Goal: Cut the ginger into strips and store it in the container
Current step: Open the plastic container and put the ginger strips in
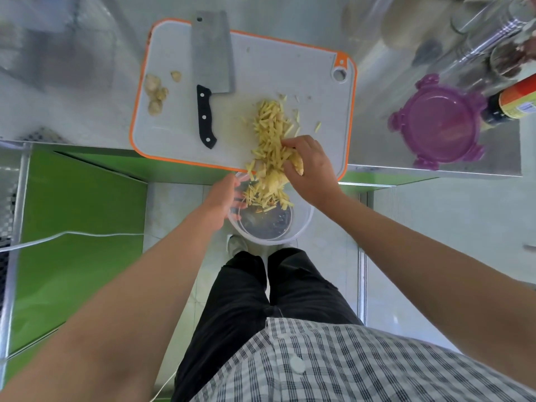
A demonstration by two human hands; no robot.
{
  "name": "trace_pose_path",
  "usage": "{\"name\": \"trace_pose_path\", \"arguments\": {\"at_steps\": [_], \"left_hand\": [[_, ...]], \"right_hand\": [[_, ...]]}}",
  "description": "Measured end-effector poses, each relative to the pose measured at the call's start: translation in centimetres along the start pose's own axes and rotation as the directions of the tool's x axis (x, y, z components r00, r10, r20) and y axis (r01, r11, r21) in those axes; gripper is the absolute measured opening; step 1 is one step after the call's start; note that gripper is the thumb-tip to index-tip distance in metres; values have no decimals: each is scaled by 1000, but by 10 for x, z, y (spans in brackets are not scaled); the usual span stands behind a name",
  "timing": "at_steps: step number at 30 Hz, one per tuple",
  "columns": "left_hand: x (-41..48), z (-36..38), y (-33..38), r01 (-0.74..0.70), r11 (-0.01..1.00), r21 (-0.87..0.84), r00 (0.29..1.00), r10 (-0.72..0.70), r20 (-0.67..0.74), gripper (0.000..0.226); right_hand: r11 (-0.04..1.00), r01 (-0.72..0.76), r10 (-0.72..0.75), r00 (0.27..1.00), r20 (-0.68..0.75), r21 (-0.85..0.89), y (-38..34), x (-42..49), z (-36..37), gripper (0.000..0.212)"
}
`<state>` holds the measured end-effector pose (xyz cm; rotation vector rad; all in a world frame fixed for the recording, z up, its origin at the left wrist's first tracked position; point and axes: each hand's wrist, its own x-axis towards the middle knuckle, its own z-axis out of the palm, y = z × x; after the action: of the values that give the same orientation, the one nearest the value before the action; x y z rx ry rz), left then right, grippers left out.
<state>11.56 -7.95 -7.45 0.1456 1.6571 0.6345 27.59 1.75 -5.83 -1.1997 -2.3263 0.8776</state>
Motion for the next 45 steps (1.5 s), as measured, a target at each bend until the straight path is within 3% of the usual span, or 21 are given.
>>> {"name": "trace_pose_path", "arguments": {"at_steps": [4,10,14,17,21,28,32,35,40,45], "left_hand": [[1,0,-1,1,1000,-9,1000,-1,-1,44],[3,-2,-2,9,999,-36,1000,-9,-10,43],[0,1,0,0,999,-38,1000,0,4,39],[-1,2,1,-2,1000,-30,999,3,33,38],[2,7,1,2,1000,-11,999,-2,39,45],[4,6,3,30,999,-20,999,-29,37,44],[5,4,4,32,999,-11,997,-31,67,45],[4,2,5,23,1000,4,997,-23,77,46],[1,-2,6,9,1000,21,996,-10,86,40],[0,-8,10,19,999,44,992,-25,124,38]], "right_hand": [[998,21,-22,1000,7,53,-9,-24,4,32],[988,109,-122,984,132,106,-17,-48,6,29],[997,30,-28,999,-33,77,-9,-11,-10,28],[996,-58,50,991,-120,-63,9,19,-16,36],[930,-283,300,953,42,-232,28,39,-13,59],[999,-35,34,994,108,5,3,-25,6,53],[997,58,-65,985,162,49,-9,-59,5,47],[991,103,-113,987,115,83,-14,-46,-3,39],[999,30,-29,999,-14,13,-9,31,-11,39],[992,-88,104,976,194,-86,-5,80,-2,53]]}}
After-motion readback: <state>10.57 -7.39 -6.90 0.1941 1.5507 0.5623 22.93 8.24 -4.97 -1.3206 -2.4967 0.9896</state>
